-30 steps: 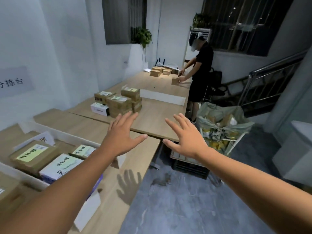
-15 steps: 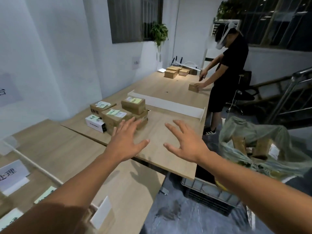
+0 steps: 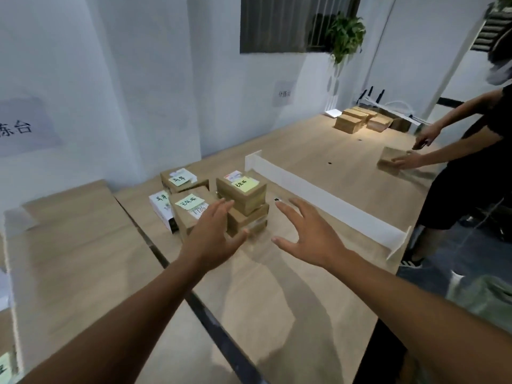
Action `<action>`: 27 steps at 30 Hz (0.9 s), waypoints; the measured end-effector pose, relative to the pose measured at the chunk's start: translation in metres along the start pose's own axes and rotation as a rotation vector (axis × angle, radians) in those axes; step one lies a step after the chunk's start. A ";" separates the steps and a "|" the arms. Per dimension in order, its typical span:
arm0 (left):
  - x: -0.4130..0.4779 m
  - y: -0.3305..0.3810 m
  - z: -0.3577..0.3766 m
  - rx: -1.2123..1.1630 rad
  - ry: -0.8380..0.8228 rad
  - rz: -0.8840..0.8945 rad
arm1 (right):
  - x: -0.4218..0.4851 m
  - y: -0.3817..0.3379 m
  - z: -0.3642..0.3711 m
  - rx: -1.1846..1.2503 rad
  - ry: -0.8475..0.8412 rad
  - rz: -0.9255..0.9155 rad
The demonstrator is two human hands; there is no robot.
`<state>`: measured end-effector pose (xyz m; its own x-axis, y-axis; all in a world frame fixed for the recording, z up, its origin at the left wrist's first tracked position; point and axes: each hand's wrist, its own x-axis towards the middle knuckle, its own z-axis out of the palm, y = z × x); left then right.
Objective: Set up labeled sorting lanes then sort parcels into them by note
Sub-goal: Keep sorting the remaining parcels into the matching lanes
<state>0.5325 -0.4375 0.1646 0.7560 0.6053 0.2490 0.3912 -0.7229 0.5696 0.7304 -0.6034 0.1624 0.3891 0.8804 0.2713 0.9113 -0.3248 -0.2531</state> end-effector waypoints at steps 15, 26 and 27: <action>0.234 -0.110 0.153 -0.035 -0.007 -0.249 | 0.265 0.156 0.165 0.151 -0.343 -0.096; 0.250 -0.097 0.196 -0.109 0.087 -0.450 | 0.285 0.175 0.194 0.465 -0.327 -0.138; 0.243 -0.088 0.190 -0.103 0.097 -0.406 | 0.279 0.177 0.183 0.485 -0.318 -0.152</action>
<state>0.7816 -0.2901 0.0261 0.4968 0.8659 0.0584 0.5885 -0.3855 0.7107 0.9752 -0.3518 0.0231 0.1314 0.9892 0.0652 0.7589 -0.0581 -0.6486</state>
